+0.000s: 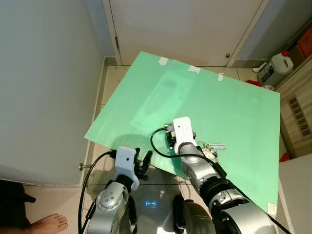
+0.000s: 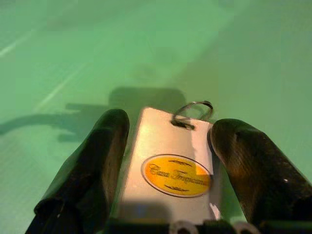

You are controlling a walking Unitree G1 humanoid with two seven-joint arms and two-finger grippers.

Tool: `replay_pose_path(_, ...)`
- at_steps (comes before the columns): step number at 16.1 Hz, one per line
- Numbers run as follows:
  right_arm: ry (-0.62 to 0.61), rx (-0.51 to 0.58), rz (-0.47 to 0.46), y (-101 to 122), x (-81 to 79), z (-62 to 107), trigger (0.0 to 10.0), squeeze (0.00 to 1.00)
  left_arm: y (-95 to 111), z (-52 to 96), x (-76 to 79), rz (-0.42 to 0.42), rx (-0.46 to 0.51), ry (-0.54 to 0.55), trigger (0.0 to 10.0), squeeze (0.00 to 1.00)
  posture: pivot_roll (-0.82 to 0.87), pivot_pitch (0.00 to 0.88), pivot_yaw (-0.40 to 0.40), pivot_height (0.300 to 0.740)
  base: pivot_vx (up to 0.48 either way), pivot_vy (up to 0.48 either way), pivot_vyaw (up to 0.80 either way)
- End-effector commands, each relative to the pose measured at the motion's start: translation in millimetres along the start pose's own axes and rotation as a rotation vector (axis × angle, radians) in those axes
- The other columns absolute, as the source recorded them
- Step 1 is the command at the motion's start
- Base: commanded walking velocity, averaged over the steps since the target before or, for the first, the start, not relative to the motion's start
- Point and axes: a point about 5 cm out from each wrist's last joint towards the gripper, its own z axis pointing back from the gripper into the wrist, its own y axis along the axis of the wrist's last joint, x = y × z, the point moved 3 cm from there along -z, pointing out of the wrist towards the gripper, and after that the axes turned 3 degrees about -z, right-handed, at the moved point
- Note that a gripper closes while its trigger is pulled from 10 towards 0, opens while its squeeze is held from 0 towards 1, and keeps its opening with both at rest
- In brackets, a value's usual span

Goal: Hang keys on a hook

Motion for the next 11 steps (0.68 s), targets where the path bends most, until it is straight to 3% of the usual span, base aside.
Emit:
replay_pose_path(1,0.064,0.012,-0.011,8,-18.1,0.4,10.0,1.00,-5,1.5,3.7,0.000,-0.023,-0.004,10.0,0.00,0.14,0.277,-0.021,0.740,0.000,0.000,0.00)
replay_pose_path(4,0.091,0.010,0.024,7,-21.0,1.2,10.0,1.00,-4,-0.6,5.0,0.002,-0.022,-0.008,10.0,0.00,0.13,0.270,-0.023,0.740,0.000,0.000,0.00)
replay_pose_path(5,0.088,0.004,0.095,5,-21.7,1.8,10.0,1.00,-3,-1.0,6.2,0.002,-0.018,-0.011,10.0,0.00,0.13,0.269,-0.026,0.740,0.000,0.000,0.00)
replay_pose_path(6,0.075,-0.003,0.140,4,-19.7,1.8,10.0,0.28,-3,-0.9,6.6,0.003,-0.016,-0.012,10.0,0.00,0.13,0.269,-0.026,0.740,0.000,0.000,0.00)
replay_pose_path(7,0.058,-0.008,0.179,4,-15.5,1.9,10.0,0.00,-2,-0.1,6.5,0.004,-0.014,-0.012,10.0,0.00,0.13,0.271,-0.028,0.740,0.000,0.000,0.00)
replay_pose_path(11,0.032,-0.035,0.198,0,-2.6,4.3,10.0,0.00,-3,1.2,6.4,0.009,-0.014,-0.010,10.0,0.00,0.12,0.269,-0.031,0.740,0.000,0.000,0.00)
